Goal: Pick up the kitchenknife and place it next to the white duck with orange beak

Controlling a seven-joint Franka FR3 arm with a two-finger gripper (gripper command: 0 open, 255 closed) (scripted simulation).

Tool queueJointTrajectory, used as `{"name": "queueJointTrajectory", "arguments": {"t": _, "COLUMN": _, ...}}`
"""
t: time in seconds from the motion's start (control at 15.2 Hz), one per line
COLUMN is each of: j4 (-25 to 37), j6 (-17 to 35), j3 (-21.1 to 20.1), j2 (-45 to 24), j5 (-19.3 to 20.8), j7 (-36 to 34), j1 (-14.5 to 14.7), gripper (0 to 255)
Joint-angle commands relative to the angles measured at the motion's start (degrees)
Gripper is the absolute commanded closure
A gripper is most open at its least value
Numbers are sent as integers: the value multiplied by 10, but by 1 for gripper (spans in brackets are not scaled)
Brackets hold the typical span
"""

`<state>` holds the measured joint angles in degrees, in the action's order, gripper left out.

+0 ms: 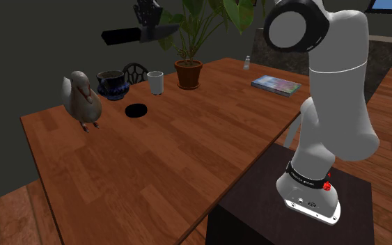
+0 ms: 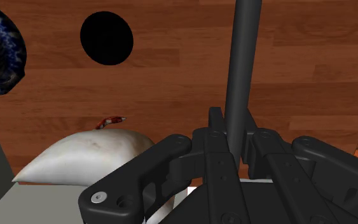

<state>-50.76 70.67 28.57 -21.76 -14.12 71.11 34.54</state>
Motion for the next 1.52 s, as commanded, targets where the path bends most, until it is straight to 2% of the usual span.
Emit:
{"name": "queueJointTrajectory", "arguments": {"t": 0.0, "j4": 20, "j6": -2, "j3": -4, "j2": -19, "j5": -8, "j7": -7, "j1": -2, "gripper": 255}}
{"name": "queueJointTrajectory", "arguments": {"t": 0.26, "j4": -76, "j6": 56, "j3": -1, "j2": 21, "j5": 14, "j7": -6, "j1": 26, "gripper": 255}}
{"name": "queueJointTrajectory", "arguments": {"t": 0.59, "j4": -163, "j6": 113, "j3": -1, "j2": 52, "j5": 31, "j7": -8, "j1": 47, "gripper": 255}}
{"name": "queueJointTrajectory", "arguments": {"t": 1.45, "j4": -321, "j6": 234, "j3": -4, "j2": 94, "j5": 52, "j7": -9, "j1": 72, "gripper": 255}}
